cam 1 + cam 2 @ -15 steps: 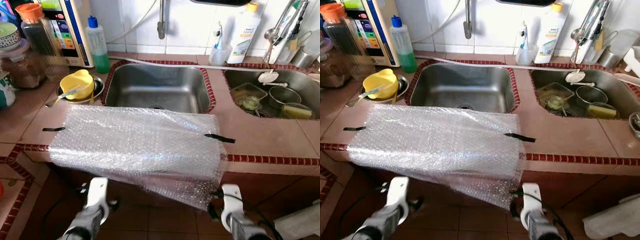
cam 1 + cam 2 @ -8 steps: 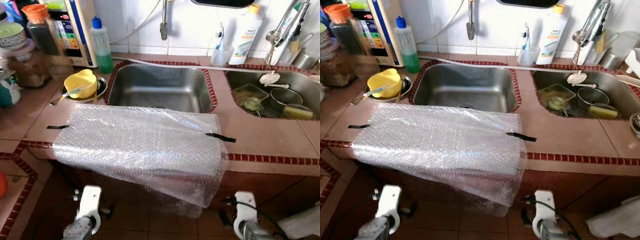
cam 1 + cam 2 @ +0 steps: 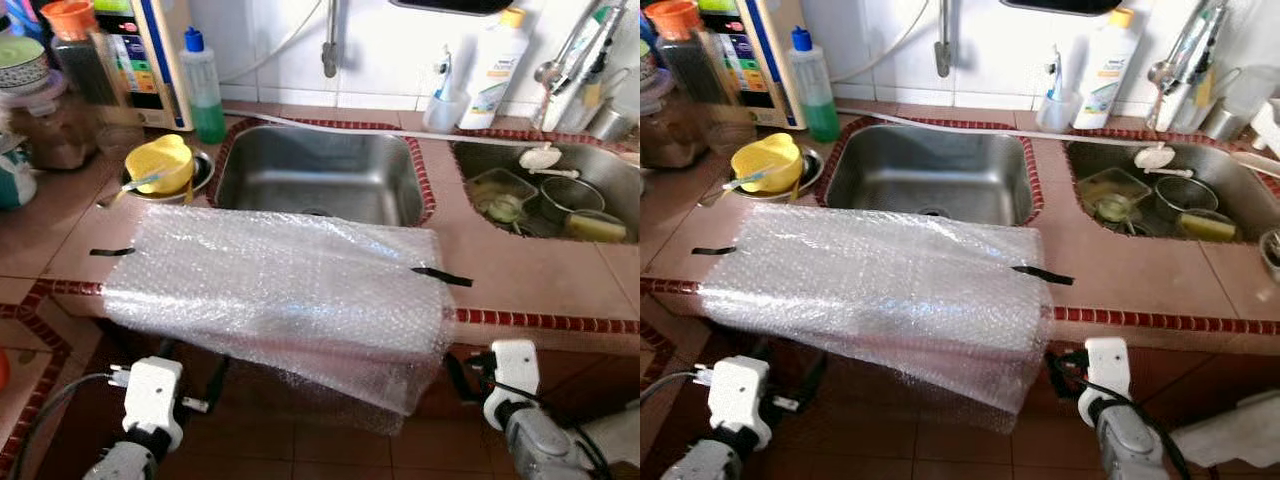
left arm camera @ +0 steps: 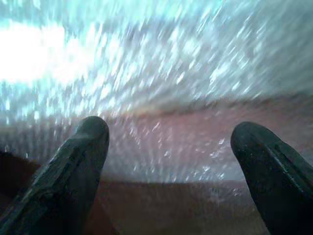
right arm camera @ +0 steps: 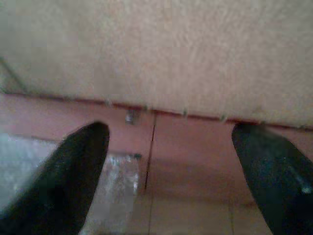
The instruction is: Kitchen organization
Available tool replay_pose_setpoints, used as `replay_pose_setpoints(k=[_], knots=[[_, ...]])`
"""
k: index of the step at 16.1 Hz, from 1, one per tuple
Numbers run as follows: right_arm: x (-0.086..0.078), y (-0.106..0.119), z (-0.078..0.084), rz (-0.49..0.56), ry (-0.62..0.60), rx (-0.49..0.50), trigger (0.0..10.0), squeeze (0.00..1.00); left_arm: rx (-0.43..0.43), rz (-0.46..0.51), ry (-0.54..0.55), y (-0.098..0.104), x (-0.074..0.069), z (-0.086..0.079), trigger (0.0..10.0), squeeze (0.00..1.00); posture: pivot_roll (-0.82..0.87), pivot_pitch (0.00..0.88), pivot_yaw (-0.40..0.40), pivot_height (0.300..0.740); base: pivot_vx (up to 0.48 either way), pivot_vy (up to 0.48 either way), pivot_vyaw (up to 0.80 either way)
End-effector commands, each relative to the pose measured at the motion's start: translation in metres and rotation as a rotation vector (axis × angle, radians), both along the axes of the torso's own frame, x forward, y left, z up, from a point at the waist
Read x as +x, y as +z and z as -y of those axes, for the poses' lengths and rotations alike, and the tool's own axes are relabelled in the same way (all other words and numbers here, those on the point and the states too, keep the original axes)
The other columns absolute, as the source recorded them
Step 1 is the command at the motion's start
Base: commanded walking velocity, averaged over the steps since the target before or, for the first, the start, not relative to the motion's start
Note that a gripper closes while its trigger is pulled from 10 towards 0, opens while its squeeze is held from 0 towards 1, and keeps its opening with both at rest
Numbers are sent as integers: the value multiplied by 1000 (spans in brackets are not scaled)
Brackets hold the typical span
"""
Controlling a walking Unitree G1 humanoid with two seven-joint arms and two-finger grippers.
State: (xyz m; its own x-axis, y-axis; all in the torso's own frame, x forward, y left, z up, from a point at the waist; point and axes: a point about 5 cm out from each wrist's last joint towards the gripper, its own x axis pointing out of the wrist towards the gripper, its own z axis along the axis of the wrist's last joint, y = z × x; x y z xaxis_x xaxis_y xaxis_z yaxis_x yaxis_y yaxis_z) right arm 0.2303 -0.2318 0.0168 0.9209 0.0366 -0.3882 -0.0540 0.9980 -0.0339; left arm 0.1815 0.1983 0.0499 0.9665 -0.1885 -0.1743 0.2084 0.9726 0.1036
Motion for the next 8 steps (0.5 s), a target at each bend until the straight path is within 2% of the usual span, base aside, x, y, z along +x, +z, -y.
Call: replay_pose_setpoints(k=[1, 2, 3, 5, 6, 7, 8], knots=[[2, 9, -2, 23, 17, 4, 10000, 0, 6, -5, -6, 4, -2, 0, 10000, 0, 77, 61, -13, 740, 0, 0, 0], [-1, 14, -3, 32, 23, 2, 10000, 0, 17, 3, 1, 8, -4, 0, 10000, 0, 78, 65, -12, 740, 0, 0, 0], [-10, 40, -11, 93, 56, -8, 10000, 0, 48, 69, 10, 33, -8, 3, 10000, 0, 74, 72, -10, 740, 0, 0, 0], [-9, 68, -20, 209, 72, 11, 10000, 0, 34, 142, 15, 53, -5, 9, 10000, 0, 67, 75, -11, 740, 0, 0, 0], [-5, 79, -26, 254, 97, 3, 10000, 0, 65, 204, 10, 65, 2, 12, 10000, 0, 67, 71, -11, 740, 0, 0, 0], [3, 96, -34, 306, 100, 16, 10000, 0, 85, 287, 25, 84, 17, 16, 10000, 0, 62, 68, -14, 740, 0, 0, 0], [13, 114, -42, 363, 110, 16, 10000, 0, 67, 349, 51, 103, 35, 22, 10000, 0, 59, 66, -17, 740, 0, 0, 0]])
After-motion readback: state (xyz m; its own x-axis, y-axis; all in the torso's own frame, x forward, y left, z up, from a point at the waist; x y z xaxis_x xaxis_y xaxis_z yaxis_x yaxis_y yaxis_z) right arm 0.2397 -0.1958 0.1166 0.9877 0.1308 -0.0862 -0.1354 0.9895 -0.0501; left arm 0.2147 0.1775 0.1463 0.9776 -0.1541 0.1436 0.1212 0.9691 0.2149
